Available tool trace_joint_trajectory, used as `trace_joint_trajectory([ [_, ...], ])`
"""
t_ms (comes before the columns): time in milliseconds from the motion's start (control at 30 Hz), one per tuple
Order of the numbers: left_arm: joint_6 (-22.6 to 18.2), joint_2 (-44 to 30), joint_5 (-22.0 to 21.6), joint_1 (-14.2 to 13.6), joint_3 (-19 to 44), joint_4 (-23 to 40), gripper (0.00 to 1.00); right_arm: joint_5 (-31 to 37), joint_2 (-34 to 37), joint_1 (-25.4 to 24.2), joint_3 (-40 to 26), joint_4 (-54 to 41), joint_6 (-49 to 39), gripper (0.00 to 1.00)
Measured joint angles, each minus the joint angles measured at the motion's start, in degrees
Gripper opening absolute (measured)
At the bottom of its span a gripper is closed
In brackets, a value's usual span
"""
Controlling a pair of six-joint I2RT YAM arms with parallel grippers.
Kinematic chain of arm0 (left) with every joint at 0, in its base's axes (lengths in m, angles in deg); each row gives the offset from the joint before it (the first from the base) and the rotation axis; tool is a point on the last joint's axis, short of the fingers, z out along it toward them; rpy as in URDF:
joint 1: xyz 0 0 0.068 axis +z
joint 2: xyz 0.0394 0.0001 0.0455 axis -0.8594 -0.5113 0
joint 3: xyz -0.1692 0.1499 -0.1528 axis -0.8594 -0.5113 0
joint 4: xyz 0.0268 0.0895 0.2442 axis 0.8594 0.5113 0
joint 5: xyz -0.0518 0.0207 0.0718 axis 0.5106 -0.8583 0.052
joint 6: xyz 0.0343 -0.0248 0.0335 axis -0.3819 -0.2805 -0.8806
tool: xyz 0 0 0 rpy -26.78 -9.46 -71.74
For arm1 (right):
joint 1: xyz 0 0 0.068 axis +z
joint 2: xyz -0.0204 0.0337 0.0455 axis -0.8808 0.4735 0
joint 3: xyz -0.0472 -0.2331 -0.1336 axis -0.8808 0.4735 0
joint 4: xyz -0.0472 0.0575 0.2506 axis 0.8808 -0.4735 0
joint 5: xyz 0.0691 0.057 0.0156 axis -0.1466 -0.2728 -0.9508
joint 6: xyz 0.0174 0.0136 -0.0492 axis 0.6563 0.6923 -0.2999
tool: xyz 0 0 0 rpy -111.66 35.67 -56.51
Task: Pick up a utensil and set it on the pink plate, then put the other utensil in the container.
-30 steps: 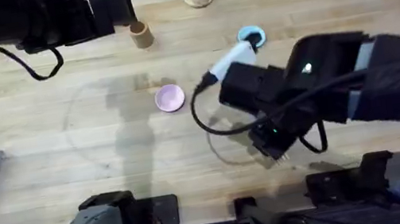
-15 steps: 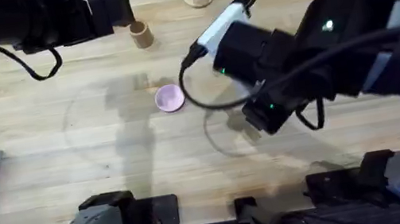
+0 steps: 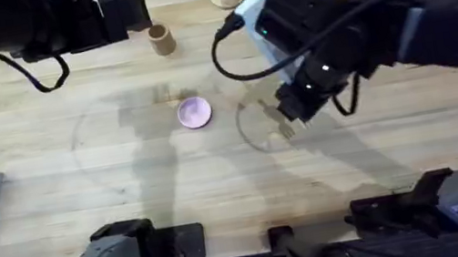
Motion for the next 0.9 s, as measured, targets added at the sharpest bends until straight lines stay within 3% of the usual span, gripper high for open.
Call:
trace_joint_trajectory([
  [200,-0.55,0.0,-0.09,1.2,0.0,0.0,0.991,-1.53,6.11,0.0,-3.99,2.07,-2.35,0.03],
  [467,-5.63,0.0,0.9,7.27,0.01,0.44,0.992,-4.67,14.3,0.11,-14.43,5.86,-5.63,0.03],
  [633,-10.26,0.0,2.51,11.76,0.0,0.44,0.991,-6.87,17.29,1.3,-18.45,9.78,-6.09,0.03],
  [900,-20.6,-0.51,8.77,18.51,0.02,1.6,0.991,-9.26,18.18,5.98,-19.06,15.64,-7.33,0.03],
])
